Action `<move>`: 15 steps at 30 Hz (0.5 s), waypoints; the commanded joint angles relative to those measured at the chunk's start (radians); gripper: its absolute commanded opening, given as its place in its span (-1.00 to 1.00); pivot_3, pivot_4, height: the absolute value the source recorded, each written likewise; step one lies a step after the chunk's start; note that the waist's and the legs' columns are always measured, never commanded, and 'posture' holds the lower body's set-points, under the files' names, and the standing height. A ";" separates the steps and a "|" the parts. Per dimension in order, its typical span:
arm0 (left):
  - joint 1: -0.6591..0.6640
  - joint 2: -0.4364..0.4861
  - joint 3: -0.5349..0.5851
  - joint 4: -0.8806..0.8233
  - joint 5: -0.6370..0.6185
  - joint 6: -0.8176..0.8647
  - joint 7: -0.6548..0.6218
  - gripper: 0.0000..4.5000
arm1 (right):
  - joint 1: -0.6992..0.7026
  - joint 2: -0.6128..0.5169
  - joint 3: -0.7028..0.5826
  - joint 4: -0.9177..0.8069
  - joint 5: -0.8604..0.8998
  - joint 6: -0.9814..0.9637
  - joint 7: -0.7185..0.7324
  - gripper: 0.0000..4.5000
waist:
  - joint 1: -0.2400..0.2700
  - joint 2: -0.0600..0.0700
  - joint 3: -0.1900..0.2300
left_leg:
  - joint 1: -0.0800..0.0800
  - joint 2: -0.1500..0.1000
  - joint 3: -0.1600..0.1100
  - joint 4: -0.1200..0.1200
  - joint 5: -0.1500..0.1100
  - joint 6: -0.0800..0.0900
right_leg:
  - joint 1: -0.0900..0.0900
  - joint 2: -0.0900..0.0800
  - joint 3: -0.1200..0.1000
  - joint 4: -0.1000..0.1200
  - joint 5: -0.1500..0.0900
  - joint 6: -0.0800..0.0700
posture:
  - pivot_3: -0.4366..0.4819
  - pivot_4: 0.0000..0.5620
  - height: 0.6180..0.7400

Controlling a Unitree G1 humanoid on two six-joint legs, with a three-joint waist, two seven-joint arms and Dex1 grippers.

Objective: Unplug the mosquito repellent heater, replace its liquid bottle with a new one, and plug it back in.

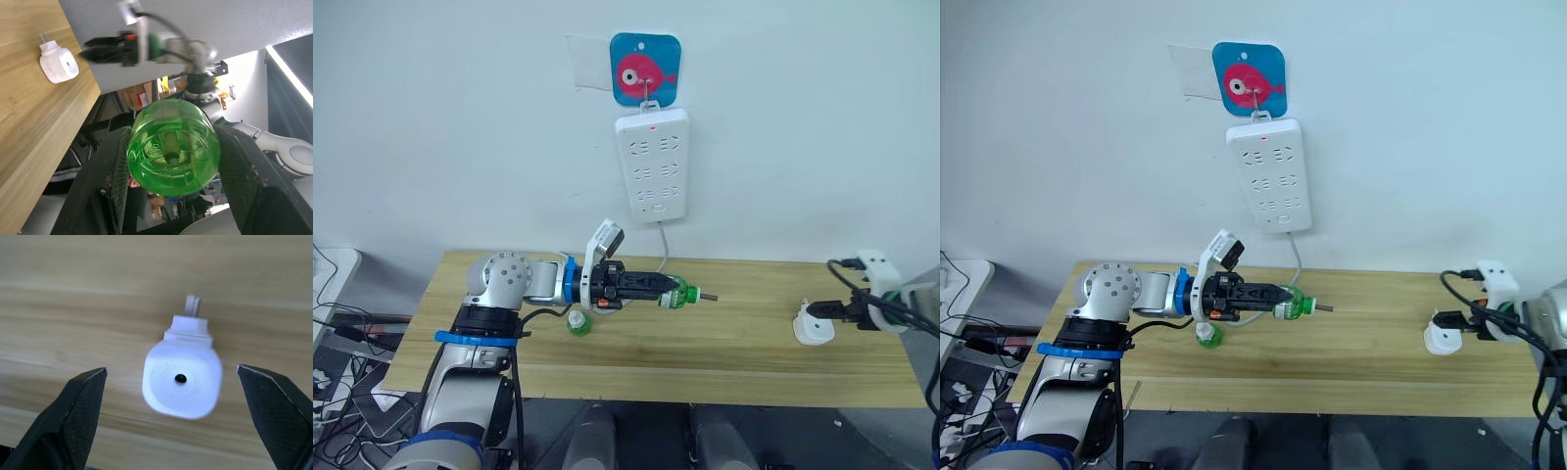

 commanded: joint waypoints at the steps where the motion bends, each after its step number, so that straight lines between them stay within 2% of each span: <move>1: -0.010 -0.048 0.088 0.011 -0.037 0.014 0.042 0.00 | 0.120 0.149 -0.309 -0.346 0.219 0.101 -0.100 0.97 | 0.000 -0.001 0.000 | -0.001 0.000 -0.002 0.000 0.000 0.000 | 0.000 0.000 -0.002 0.000 -0.001 0.001 | 0.20 -0.23 1.00; 5: -0.006 -0.181 0.254 0.047 -0.106 0.082 0.213 0.00 | 0.148 0.661 -0.649 -0.662 0.571 0.101 -0.305 0.97 | -0.005 -0.001 -0.001 | -0.001 0.000 -0.002 0.000 0.000 0.000 | 0.001 -0.001 -0.002 0.001 -0.001 0.002 | 0.15 -0.23 1.00; 6: 0.000 -0.218 0.294 0.041 -0.125 0.103 0.261 0.00 | 0.243 0.722 -0.613 -0.698 0.797 -0.042 -0.460 0.97 | -0.007 0.000 0.000 | 0.000 -0.001 -0.003 -0.001 0.000 0.000 | 0.000 -0.001 -0.002 0.001 -0.001 0.002 | 0.15 -0.23 1.00; 7: 0.010 -0.249 0.324 0.030 -0.144 0.114 0.306 0.00 | 0.298 0.794 -0.598 -0.741 0.908 -0.119 -0.553 0.97 | -0.009 0.002 0.001 | 0.000 0.000 -0.003 -0.001 0.000 0.000 | 0.000 -0.001 -0.003 0.002 -0.001 0.002 | 0.15 -0.24 1.00; 10: 0.033 -0.306 0.373 0.001 -0.216 0.121 0.423 0.00 | 0.461 0.823 -0.429 -0.816 1.196 -0.390 -0.829 0.97 | -0.021 0.002 0.001 | -0.003 -0.004 -0.003 -0.001 0.000 0.000 | 0.000 -0.006 -0.004 0.001 -0.002 0.004 | 0.13 -0.24 1.00; 13: 0.046 -0.350 0.410 -0.008 -0.291 0.121 0.538 0.00 | 0.513 0.853 -0.245 -0.889 1.306 -0.619 -1.030 0.97 | -0.035 0.002 0.001 | -0.003 -0.007 0.000 0.000 0.001 -0.002 | 0.000 -0.010 0.000 0.000 -0.001 0.008 | 0.11 -0.24 1.00; 15: 0.047 -0.390 0.442 0.013 -0.333 0.106 0.644 0.00 | 0.522 0.853 -0.091 -0.935 1.254 -0.663 -1.082 0.97 | -0.042 0.001 0.001 | -0.002 -0.007 0.000 0.000 0.003 -0.006 | 0.000 -0.010 0.000 0.000 0.000 0.010 | 0.11 -0.26 1.00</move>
